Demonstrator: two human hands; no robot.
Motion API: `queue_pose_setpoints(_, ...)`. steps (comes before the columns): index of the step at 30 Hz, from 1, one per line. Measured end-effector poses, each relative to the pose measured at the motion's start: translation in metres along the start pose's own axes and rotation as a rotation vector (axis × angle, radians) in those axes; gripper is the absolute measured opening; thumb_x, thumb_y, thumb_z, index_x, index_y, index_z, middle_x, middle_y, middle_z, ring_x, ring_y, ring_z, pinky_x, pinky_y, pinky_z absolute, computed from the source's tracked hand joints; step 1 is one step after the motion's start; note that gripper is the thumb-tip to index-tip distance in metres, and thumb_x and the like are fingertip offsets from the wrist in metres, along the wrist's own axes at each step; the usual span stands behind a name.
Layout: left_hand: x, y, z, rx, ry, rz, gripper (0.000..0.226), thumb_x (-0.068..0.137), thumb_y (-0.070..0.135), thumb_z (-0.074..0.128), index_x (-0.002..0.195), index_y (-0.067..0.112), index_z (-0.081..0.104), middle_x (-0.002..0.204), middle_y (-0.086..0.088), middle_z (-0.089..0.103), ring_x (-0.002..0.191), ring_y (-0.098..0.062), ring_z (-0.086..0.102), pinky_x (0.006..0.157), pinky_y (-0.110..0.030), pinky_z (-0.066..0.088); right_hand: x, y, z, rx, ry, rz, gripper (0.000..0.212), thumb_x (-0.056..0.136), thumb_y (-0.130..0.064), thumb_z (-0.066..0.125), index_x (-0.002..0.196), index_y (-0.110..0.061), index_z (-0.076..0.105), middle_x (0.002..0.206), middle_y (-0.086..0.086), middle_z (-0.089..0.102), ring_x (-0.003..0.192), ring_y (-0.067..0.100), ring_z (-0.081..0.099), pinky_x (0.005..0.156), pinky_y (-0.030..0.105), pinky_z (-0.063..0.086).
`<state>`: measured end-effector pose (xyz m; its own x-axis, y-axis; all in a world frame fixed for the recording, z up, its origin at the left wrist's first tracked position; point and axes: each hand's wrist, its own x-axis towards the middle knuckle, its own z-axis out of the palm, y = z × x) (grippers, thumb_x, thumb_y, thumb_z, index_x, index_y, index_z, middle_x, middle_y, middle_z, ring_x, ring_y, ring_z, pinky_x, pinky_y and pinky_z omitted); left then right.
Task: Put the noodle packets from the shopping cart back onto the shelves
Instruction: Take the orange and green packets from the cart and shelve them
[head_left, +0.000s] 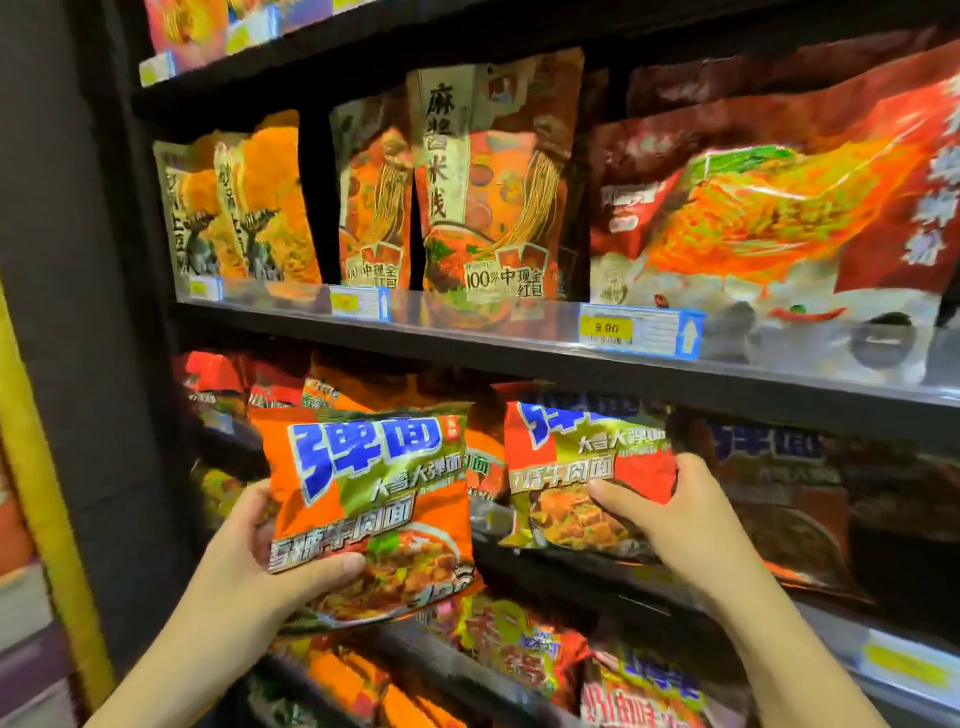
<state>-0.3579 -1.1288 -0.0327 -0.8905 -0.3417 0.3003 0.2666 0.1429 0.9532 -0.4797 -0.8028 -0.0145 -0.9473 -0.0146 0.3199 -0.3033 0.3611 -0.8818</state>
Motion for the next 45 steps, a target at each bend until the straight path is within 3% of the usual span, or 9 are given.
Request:
queue_pose_setpoints(3,0.032,-0.003,-0.002,-0.042,-0.099,0.013,0.075,0.051,0.002,0.092,0.116,0.019,0.057,0.098,0.000,0.079,0.085,-0.017,0.077,0.062,-0.021,0.060,0.006,-0.004,0.004,-0.030,0.053,0.025,0.049,0.077,-0.041,0.086,0.064,-0.007,0.053,0.053,0.004,0.051,0.049,0.013,0.050,0.055,0.031,0.039)
queue_pose_setpoints(7,0.069,-0.008,-0.006,-0.078,-0.227,0.036,0.079,0.039,0.024,0.103,0.108,0.034,0.064,0.105,-0.005,0.079,0.093,-0.024,0.077,0.076,-0.034,0.063,0.012,-0.010,0.010,-0.105,0.219,0.126,0.062,0.075,-0.045,0.086,0.055,-0.021,0.033,0.045,-0.010,0.025,0.039,0.008,0.025,0.045,0.025,0.023)
queue_pose_setpoints(15,0.111,-0.024,-0.012,-0.094,-0.349,0.020,0.084,0.032,0.038,0.096,0.109,0.043,0.062,0.112,0.001,0.077,0.098,-0.020,0.076,0.086,-0.048,0.057,0.030,-0.016,0.030,-0.174,0.266,0.415,0.054,0.075,-0.052,0.085,0.064,-0.007,0.057,0.053,0.004,0.044,0.055,0.019,0.039,0.055,0.033,0.031)
queue_pose_setpoints(19,0.115,-0.027,-0.013,-0.093,-0.369,0.018,0.081,0.043,0.036,0.102,0.112,0.042,0.061,0.112,0.004,0.076,0.098,-0.017,0.075,0.083,-0.045,0.058,0.030,-0.020,0.034,-0.196,0.239,0.395,0.058,0.073,-0.056,0.085,0.066,-0.014,0.045,0.048,0.013,0.053,0.052,0.019,0.041,0.055,0.030,0.033)
queue_pose_setpoints(22,0.116,-0.028,-0.012,-0.077,-0.378,0.017,0.078,0.047,0.022,0.092,0.116,0.038,0.058,0.108,0.008,0.076,0.094,-0.013,0.075,0.077,-0.041,0.059,0.020,-0.017,0.035,-0.329,0.124,0.311,0.060,0.075,-0.046,0.087,0.053,-0.015,0.041,0.044,-0.003,0.038,0.042,0.010,0.035,0.050,0.027,0.029)
queue_pose_setpoints(25,0.114,-0.028,-0.007,-0.096,-0.410,0.021,0.079,0.047,0.027,0.096,0.116,0.036,0.059,0.108,0.007,0.076,0.095,-0.015,0.075,0.074,-0.039,0.060,0.013,-0.017,0.040,-0.436,0.170,0.273,0.052,0.072,-0.046,0.089,0.069,-0.009,0.052,0.065,-0.005,0.059,0.057,0.009,0.052,0.053,0.027,0.036)
queue_pose_setpoints(31,0.107,-0.025,0.005,-0.186,-0.515,0.020,0.090,0.033,0.031,0.097,0.115,0.031,0.061,0.109,0.002,0.076,0.094,-0.016,0.075,0.063,-0.021,0.061,-0.005,-0.032,0.032,-0.591,0.237,0.331,0.062,0.070,-0.060,0.085,0.089,-0.017,0.044,0.097,0.002,0.059,0.080,0.011,0.054,0.058,0.025,0.039)
queue_pose_setpoints(36,0.093,-0.024,0.031,-0.225,-0.591,0.015,0.087,0.041,0.020,0.103,0.116,0.024,0.059,0.100,0.002,0.079,0.086,-0.017,0.077,0.062,-0.022,0.060,-0.034,-0.033,0.011,-0.477,0.275,0.293,0.107,0.069,-0.055,0.088,0.153,-0.017,0.033,0.139,0.006,0.056,0.122,0.021,0.058,0.089,0.029,0.048)
queue_pose_setpoints(45,0.060,-0.025,0.111,-0.204,-0.763,0.068,0.073,0.057,0.007,0.089,0.119,0.028,0.056,0.103,0.010,0.077,0.090,-0.011,0.075,0.065,-0.021,0.060,-0.108,-0.037,-0.054,-0.573,0.374,0.301,0.102,0.069,-0.053,0.088,0.154,-0.031,0.037,0.142,0.003,0.056,0.125,0.014,0.053,0.094,0.028,0.043)
